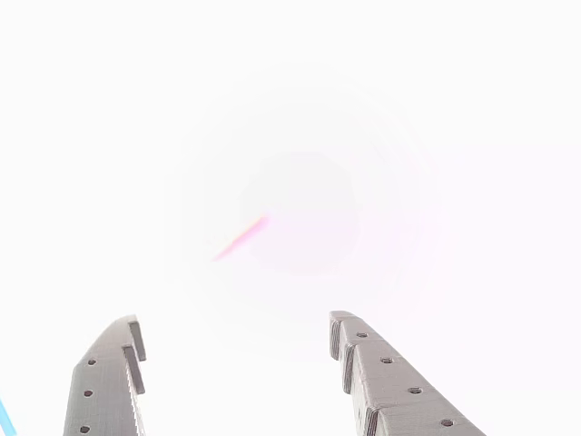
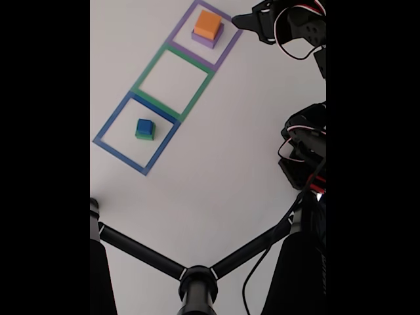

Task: Tower of hanoi

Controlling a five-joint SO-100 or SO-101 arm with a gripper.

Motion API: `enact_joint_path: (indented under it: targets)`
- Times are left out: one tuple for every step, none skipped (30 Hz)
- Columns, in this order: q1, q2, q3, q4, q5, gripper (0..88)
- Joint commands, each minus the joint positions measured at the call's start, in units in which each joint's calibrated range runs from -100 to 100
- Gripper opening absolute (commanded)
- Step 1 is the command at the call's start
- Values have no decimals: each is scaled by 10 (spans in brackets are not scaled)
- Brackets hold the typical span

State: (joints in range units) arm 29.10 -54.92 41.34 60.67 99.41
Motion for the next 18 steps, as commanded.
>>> enact_joint_path:
  targets:
    - [6, -24, 38, -59, 6, 248]
    - [6, -25, 51, -72, 6, 247]
    - [7, -25, 59, -81, 6, 248]
    - [8, -25, 71, -97, 6, 251]
    - [8, -25, 84, -115, 6, 255]
    - [9, -24, 98, -135, 6, 260]
    - [11, -22, 116, -158, 6, 266]
    - [12, -21, 138, -190, 6, 274]
    - [13, -21, 161, -221, 6, 273]
    - [15, -21, 188, -257, 6, 276]
    - [16, -20, 209, -287, 6, 287]
    - [17, -18, 228, -315, 6, 308]
    - [17, -13, 248, -348, 6, 328]
    - [17, -10, 266, -374, 6, 336]
    - [17, -8, 283, -401, 6, 359]
    - [16, -4, 296, -421, 6, 394]
    - [14, 0, 306, -438, 6, 428]
    - [13, 4, 314, -451, 6, 445]
